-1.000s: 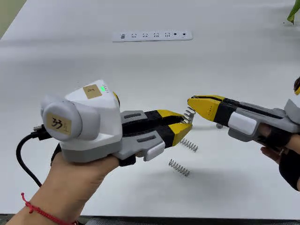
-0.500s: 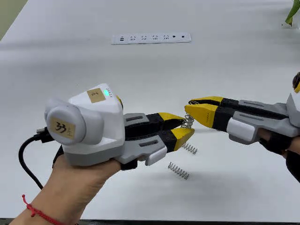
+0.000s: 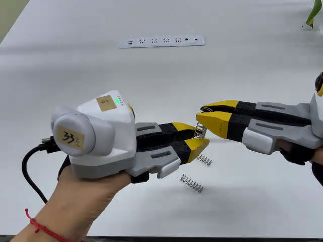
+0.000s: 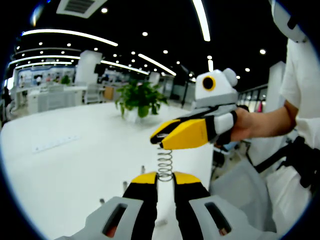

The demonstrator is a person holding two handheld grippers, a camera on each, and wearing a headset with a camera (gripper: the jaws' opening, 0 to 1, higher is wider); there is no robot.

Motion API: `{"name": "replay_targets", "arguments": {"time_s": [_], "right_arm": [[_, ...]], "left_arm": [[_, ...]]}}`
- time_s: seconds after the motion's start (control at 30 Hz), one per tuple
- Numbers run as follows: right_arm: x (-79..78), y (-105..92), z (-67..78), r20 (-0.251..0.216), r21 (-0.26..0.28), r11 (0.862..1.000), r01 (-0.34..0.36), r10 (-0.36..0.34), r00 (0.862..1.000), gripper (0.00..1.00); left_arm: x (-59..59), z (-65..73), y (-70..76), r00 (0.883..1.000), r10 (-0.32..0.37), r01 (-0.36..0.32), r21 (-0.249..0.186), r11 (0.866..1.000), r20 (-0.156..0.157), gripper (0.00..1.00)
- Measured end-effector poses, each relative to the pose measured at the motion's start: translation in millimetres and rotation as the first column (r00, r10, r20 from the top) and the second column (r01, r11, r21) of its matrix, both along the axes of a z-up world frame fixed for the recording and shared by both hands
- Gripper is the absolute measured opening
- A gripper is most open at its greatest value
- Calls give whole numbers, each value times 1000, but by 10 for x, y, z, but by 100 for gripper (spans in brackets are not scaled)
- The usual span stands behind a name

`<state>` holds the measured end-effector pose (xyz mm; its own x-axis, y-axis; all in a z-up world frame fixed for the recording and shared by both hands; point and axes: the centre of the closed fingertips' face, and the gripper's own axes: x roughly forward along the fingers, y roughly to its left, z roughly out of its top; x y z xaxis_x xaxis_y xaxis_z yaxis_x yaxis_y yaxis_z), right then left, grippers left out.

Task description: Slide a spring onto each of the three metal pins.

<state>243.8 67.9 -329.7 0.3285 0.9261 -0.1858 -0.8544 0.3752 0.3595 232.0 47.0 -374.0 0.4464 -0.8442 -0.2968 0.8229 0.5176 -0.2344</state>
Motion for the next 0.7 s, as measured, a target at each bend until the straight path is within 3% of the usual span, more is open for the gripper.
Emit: {"name": "replay_targets", "arguments": {"time_s": [0.37,0.7], "right_arm": [[-26,18,-17,54,-53,998,-26,29,998,11],[0,-22,-60,67,-76,996,-38,43,997,11]], "left_arm": [[-11,-23,-6,1000,-2,2,-2,1000,-12,11],[-18,-39,-6,1000,-10,10,2,1000,-11,10]]}}
